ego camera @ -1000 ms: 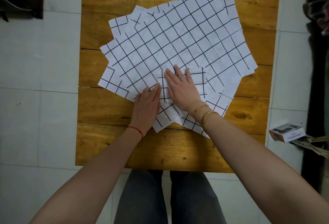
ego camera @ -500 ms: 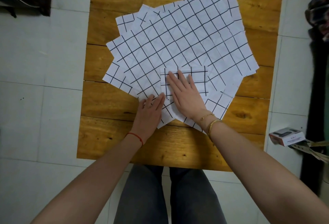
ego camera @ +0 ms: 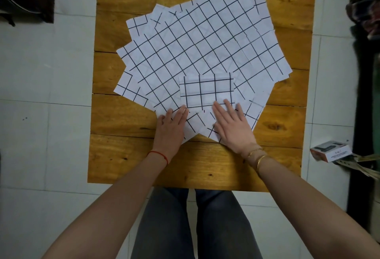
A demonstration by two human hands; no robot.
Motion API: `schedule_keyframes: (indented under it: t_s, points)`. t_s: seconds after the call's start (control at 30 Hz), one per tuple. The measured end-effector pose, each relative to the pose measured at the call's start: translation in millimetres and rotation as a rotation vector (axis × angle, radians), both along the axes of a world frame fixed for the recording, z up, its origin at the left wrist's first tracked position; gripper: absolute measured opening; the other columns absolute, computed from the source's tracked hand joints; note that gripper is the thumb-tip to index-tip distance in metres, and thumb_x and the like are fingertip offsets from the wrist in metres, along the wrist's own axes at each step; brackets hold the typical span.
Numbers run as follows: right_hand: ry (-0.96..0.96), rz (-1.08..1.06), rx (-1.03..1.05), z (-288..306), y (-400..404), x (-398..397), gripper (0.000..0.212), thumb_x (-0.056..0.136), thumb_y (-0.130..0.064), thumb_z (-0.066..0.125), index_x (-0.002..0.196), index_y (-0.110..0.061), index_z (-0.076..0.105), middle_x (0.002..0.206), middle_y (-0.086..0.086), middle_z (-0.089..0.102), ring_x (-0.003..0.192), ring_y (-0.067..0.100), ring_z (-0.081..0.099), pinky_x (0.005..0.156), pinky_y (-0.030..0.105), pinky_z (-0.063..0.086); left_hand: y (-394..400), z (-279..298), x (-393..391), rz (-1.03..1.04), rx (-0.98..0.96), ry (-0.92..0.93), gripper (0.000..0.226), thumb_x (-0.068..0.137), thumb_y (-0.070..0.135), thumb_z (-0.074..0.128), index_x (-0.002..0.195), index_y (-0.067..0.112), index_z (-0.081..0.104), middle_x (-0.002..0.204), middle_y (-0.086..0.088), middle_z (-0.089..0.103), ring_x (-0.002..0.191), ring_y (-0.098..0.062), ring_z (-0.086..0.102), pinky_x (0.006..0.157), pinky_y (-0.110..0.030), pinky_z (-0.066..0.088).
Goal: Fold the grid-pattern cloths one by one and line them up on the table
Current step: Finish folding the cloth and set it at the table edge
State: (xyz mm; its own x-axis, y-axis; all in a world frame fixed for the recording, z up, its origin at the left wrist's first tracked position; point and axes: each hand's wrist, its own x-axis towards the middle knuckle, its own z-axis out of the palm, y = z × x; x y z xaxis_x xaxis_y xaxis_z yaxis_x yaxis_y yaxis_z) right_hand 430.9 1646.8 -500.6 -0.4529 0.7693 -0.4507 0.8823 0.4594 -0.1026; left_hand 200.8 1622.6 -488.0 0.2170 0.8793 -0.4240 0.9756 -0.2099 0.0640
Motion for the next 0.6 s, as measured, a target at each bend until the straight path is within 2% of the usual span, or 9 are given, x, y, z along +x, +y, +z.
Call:
schedule_keyframes:
  t_s: [0.13, 0.2, 0.3, 0.37, 0.47, 0.53, 0.6]
  points:
    - [0.004, -0.113, 0.009, 5, -8, 30, 0.058, 0.102, -0.041, 0.013, 0.154, -0.014, 0.016, 0.162, -0.001, 0.011, 0.15, 0.025, -0.001, 0.12, 0.052, 0.006, 2, 1, 1, 0.002, -0.016, -0.004, 0.066, 0.095, 0.016, 0.045, 0.154, 0.016, 0.015, 0.158, -0.001, 0.019, 0.136, -0.031, 0.027, 0.107, -0.044, 0.033]
    - [0.024, -0.109, 0.032, 8, -7, 34, 0.058, 0.102, -0.041, 0.013, 0.153, -0.013, 0.021, 0.161, 0.001, 0.016, 0.15, 0.026, 0.002, 0.12, 0.05, 0.006, 3, 1, 1, -0.006, -0.008, -0.012, 0.063, 0.095, 0.018, 0.046, 0.153, 0.016, 0.021, 0.157, -0.002, 0.023, 0.134, -0.03, 0.03, 0.105, -0.044, 0.035]
    - [0.149, -0.174, 0.148, 14, 9, 24, 0.049, 0.103, -0.033, 0.028, 0.141, -0.008, 0.044, 0.149, 0.008, 0.041, 0.142, 0.029, 0.029, 0.117, 0.046, 0.021, 10, 0, 1, 0.038, 0.054, -0.113, 0.049, 0.092, 0.019, 0.049, 0.141, 0.015, 0.041, 0.147, -0.005, 0.037, 0.126, -0.026, 0.039, 0.1, -0.041, 0.042]
    - [0.268, -0.258, 0.272, 20, 30, 12, 0.032, 0.099, -0.024, 0.042, 0.124, -0.009, 0.056, 0.131, 0.008, 0.054, 0.123, 0.027, 0.047, 0.105, 0.037, 0.034, 19, 1, 5, 0.164, 0.091, -0.212, 0.037, 0.091, 0.018, 0.049, 0.128, 0.015, 0.049, 0.133, -0.006, 0.046, 0.114, -0.022, 0.046, 0.091, -0.038, 0.047]
    - [0.345, -0.373, 0.364, 26, 71, -10, 0.02, 0.095, -0.018, 0.048, 0.106, -0.011, 0.063, 0.109, 0.007, 0.06, 0.1, 0.026, 0.053, 0.085, 0.034, 0.036, 33, 7, 11, 0.498, 0.098, -0.337, 0.025, 0.092, 0.024, 0.054, 0.114, 0.012, 0.053, 0.109, -0.006, 0.053, 0.097, -0.02, 0.052, 0.079, -0.032, 0.049]
    - [0.358, -0.404, 0.352, 26, 98, -22, 0.018, 0.092, -0.016, 0.05, 0.101, -0.009, 0.064, 0.103, 0.008, 0.061, 0.095, 0.029, 0.053, 0.08, 0.035, 0.037, 42, 8, 15, 0.682, 0.037, -0.35, 0.026, 0.092, 0.03, 0.058, 0.109, 0.011, 0.054, 0.105, -0.006, 0.055, 0.095, -0.021, 0.053, 0.076, -0.031, 0.047]
    - [0.343, -0.395, 0.323, 24, 119, -31, 0.018, 0.092, -0.015, 0.051, 0.101, -0.008, 0.064, 0.103, 0.01, 0.062, 0.096, 0.031, 0.052, 0.079, 0.036, 0.037, 49, 7, 19, 0.783, -0.006, -0.335, 0.029, 0.09, 0.034, 0.062, 0.105, 0.011, 0.055, 0.104, -0.006, 0.057, 0.094, -0.021, 0.055, 0.071, -0.03, 0.044]
